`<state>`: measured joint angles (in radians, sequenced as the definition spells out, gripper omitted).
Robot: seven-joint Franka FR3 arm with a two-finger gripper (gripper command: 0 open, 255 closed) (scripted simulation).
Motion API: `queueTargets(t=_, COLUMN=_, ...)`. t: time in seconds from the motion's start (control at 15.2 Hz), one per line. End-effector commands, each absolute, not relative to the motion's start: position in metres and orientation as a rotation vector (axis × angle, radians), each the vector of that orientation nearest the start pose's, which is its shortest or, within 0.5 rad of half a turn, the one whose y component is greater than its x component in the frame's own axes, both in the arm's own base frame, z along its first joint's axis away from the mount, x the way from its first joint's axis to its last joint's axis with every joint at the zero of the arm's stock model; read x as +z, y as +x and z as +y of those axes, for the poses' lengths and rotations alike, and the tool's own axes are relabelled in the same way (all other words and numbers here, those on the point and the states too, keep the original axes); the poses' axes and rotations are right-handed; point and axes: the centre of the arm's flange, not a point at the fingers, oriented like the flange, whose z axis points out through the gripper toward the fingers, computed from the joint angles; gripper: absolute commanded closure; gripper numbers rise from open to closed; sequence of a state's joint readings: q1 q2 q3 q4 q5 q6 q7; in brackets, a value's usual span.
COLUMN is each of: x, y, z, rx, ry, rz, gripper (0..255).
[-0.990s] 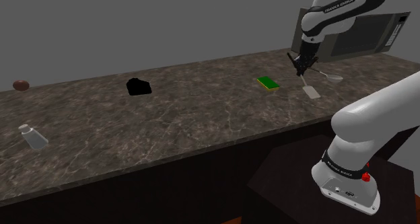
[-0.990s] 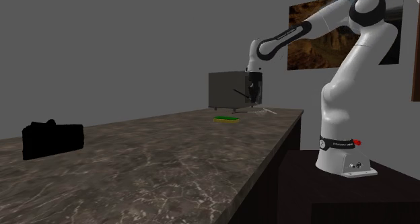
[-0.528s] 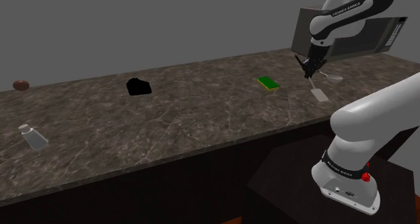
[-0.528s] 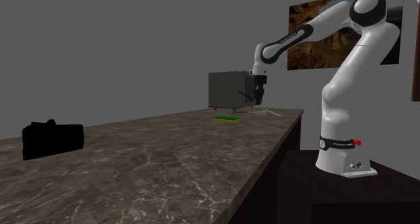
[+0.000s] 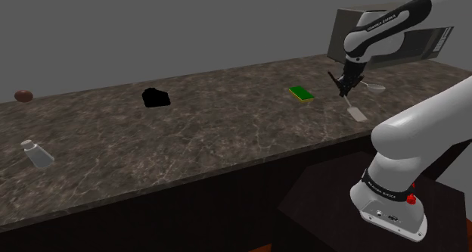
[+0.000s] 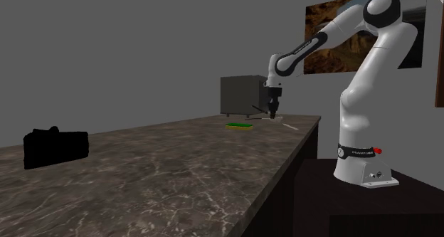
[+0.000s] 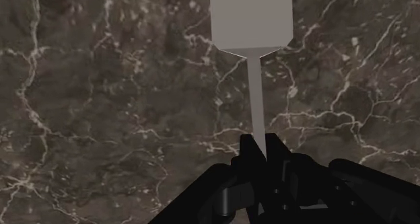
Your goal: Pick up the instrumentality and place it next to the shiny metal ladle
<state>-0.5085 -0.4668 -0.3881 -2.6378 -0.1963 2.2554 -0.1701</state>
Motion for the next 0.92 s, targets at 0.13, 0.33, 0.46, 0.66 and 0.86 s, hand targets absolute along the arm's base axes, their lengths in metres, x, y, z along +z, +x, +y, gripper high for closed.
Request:
queueTargets(t=0.13, x=0.37, y=0.244, z=-0.309, rx=-0.101, ry=-3.029, rz=0.893, gripper=255)
queueTargets(t=0.33, x=0.35, y=0.244, z=-0.309, rx=-0.101, ry=-3.029, rz=0.893, gripper=255)
queueTargets(t=0.46, x=0.351, y=0.244, z=-0.309, rx=-0.101, ry=-3.029, rz=0.893, gripper=255)
queueTargets(t=0.66, x=0.35, y=0.244, z=-0.309, rx=-0.101, ry=-3.029, rz=0.893, gripper=255)
queueTargets(t=0.86, x=0.351, y=0.245, z=-0.309, rx=-0.101, ry=-3.029, rz=0.893, gripper=255)
